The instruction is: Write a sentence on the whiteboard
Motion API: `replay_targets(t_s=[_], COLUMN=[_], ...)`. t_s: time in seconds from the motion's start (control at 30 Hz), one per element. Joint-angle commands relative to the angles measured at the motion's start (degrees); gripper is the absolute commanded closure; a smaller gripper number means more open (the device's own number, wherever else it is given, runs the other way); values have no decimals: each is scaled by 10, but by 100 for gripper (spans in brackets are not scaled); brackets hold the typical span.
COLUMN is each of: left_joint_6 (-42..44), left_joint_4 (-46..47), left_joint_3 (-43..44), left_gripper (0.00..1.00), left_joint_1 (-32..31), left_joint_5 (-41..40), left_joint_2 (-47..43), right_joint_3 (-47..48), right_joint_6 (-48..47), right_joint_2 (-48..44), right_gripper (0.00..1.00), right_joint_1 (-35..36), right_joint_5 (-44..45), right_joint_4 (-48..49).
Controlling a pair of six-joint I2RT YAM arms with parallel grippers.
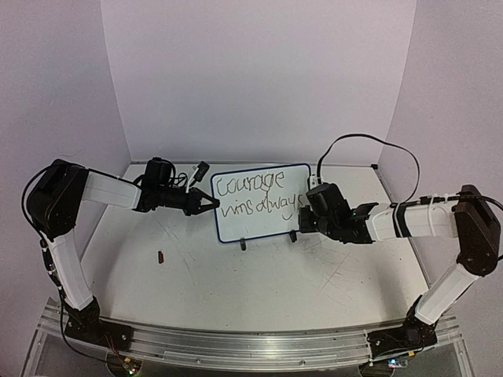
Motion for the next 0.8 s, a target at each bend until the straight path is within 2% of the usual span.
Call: replay_targets(t_s=[0.0,0.33,0.77], left_joint_6=[48,47,47], left_joint_4=[-24,-24,-25], left_joint_3=[7,7,8], left_gripper=[100,100,100], left_joint_1=[7,6,7], left_joint_5=[-103,-101,-102], left_joint_2=[3,4,4], right_joint_3=[25,-16,-17], right_joint_6=[6,16,14], right_joint_2=[12,-44,-38], right_gripper=[100,100,100], right_joint_1=[7,-5,-22], right_joint_5=[3,27,22], right_joint_4=[13,3,2])
